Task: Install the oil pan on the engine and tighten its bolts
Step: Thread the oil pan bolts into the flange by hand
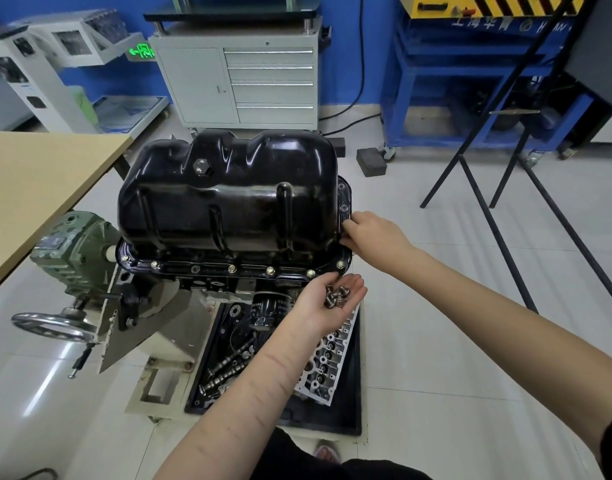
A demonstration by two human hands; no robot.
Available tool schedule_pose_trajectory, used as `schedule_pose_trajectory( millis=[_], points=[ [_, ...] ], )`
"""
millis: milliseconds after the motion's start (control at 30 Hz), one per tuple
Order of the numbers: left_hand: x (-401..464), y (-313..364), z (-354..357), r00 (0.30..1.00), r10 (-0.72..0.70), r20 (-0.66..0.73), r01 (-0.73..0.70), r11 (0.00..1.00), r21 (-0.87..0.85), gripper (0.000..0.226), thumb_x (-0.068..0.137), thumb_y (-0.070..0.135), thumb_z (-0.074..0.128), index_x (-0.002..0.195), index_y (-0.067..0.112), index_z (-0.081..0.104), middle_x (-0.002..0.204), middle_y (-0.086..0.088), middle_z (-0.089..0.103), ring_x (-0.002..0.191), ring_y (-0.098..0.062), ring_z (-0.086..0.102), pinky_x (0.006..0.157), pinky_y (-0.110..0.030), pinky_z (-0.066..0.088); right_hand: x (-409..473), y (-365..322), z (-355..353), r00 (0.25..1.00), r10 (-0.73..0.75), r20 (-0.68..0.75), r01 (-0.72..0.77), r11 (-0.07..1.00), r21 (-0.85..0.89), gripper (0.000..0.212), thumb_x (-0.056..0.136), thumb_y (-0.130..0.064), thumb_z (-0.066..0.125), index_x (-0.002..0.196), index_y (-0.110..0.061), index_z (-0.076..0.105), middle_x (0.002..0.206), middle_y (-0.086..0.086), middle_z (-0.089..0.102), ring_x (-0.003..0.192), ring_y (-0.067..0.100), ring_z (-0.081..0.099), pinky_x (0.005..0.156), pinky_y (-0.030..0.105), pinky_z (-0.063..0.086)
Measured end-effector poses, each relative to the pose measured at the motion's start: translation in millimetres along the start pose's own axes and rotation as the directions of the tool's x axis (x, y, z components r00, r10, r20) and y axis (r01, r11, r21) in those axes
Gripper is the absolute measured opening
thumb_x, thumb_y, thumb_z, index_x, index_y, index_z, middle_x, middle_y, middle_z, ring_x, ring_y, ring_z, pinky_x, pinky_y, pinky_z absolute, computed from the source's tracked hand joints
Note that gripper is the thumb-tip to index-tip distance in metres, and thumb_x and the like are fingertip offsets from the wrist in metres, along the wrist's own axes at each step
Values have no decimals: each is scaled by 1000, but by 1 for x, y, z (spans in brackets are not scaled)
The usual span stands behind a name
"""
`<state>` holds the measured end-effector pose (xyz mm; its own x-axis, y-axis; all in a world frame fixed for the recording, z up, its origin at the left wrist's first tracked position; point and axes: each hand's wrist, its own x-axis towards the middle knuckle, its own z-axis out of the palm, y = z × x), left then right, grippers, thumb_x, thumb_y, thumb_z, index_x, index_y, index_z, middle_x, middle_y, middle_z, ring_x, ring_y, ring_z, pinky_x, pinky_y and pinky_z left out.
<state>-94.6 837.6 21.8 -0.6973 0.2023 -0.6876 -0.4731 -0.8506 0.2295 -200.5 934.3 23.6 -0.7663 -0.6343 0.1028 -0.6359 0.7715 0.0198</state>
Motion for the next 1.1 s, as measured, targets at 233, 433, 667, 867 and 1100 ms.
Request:
schedule_pose_trajectory(
  millis=[233,433,667,867,1100],
  points=[
    [-4,-1,-3,994,-60,89,59,998,19,37,98,20,40,85,-8,59,69,-19,67,83,-29,63,59,-43,55,-44,-6,-19,947,151,-283,13,864,503,14,84,-17,65,88,-4,68,84,11,58,82,28,56,68,36,45],
    [0,-2,14,997,-31,77,33,999,-31,40,99,23,37,85,-8,58,77,-17,62,70,-26,63,45,-33,56,-83,-12,-19,989,75,-124,11,814,580,12,77,-10,72,87,-16,75,97,11,60,92,24,54,81,26,36],
    [5,-7,23,990,-50,134,58,997,-56,55,98,23,37,69,-14,65,70,-24,67,59,-30,69,46,-37,56,-79,-2,-27,972,213,-100,-76,688,721,5,80,-9,67,82,-14,68,85,-3,64,83,10,58,80,23,44],
    [8,-5,25,997,14,73,-19,998,63,32,97,16,41,81,-4,59,68,-18,69,66,-26,68,71,-41,54,-52,15,-37,918,397,-11,-91,236,968,23,83,6,59,72,-14,57,68,6,62,57,7,61,56,15,47],
    [9,0,31,999,7,41,-10,998,62,31,96,14,40,81,-5,59,66,-19,68,75,-27,63,52,-37,55,14,32,-26,946,321,-39,-183,632,753,18,88,-10,59,102,-3,67,90,14,69,76,18,60,79,28,46]
  ],
)
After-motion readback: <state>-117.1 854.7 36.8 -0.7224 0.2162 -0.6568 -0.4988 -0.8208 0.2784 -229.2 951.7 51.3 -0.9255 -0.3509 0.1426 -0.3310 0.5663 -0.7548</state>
